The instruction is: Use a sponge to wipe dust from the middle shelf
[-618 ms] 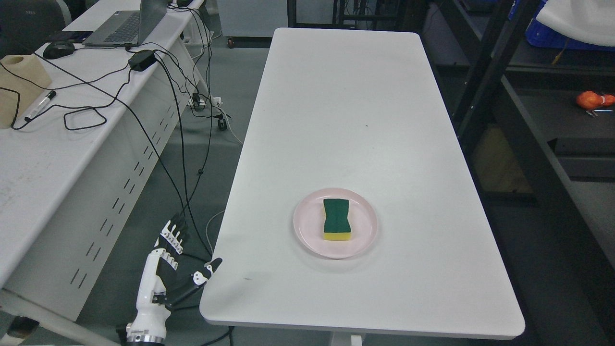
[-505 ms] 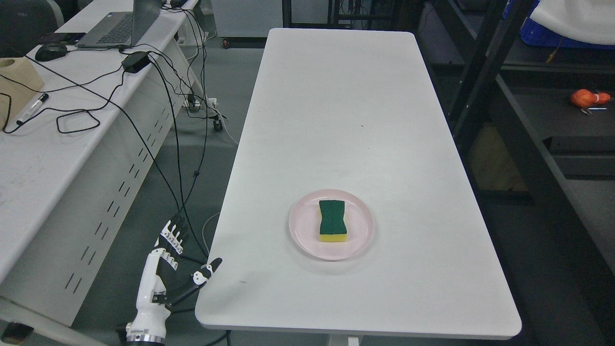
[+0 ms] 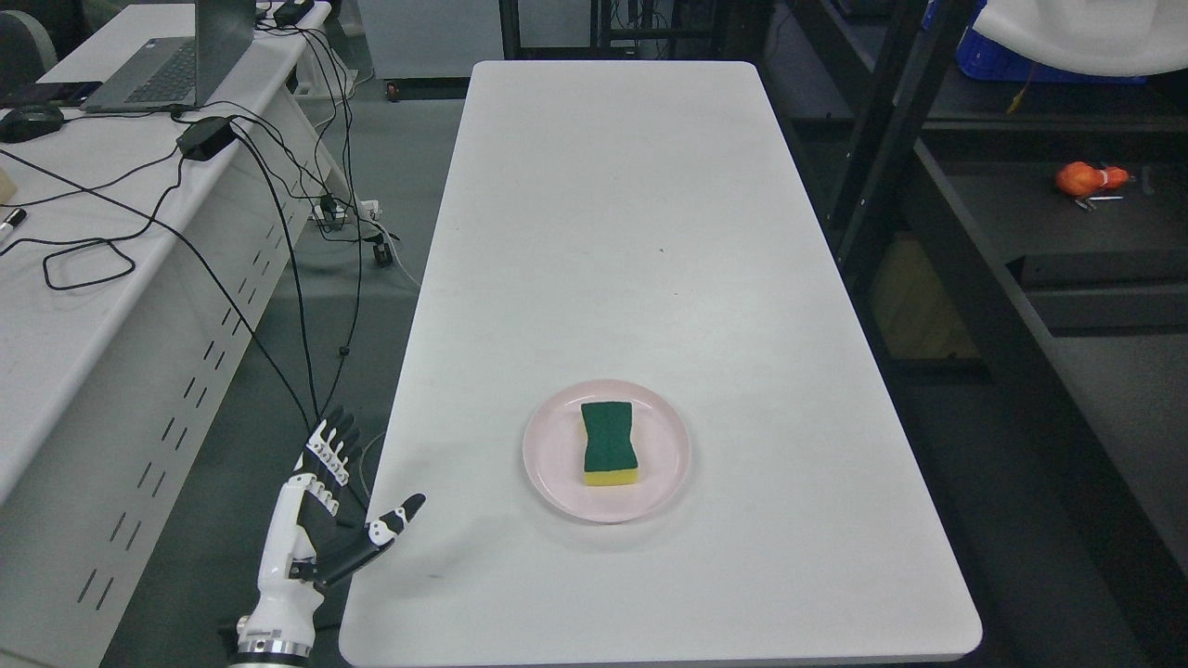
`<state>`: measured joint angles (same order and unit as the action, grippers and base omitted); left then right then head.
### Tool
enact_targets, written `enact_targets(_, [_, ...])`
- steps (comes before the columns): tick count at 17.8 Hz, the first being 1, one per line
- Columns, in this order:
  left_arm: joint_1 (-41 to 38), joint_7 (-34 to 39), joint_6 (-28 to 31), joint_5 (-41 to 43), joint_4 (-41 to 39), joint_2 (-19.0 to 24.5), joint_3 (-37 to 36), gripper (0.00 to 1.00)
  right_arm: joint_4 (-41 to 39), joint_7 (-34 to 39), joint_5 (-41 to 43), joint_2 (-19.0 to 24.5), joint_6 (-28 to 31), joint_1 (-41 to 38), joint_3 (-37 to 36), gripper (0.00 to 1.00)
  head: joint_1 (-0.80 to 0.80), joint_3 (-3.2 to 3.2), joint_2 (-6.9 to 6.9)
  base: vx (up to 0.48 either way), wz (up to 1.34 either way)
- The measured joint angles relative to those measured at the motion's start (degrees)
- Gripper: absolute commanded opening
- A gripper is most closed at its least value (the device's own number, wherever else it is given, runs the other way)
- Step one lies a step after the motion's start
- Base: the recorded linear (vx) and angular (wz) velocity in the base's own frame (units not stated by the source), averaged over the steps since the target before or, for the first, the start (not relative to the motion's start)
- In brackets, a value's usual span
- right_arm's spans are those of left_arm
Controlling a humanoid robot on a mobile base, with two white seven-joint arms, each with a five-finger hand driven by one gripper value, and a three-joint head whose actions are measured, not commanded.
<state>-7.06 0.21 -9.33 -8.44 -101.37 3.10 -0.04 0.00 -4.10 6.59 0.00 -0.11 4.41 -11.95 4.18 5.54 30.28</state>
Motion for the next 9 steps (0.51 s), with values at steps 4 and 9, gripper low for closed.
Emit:
enact_targets(4, [1.7, -0.8, -0.2, 0.2, 0.1, 1.1, 0.9, 0.99, 0.0, 0.0, 0.0, 0.0, 0.0, 0.0, 0.0, 1.00, 0.00, 0.00, 0.00, 0.024, -0.04])
enact_targets(9, [9.7, -9.0, -4.5, 5.0, 2.1, 6.5, 2.4, 0.99, 0.0, 0.0, 0.0, 0.0, 0.0, 0.0, 0.0, 1.00, 0.00, 0.00, 0.00, 0.002, 0.00])
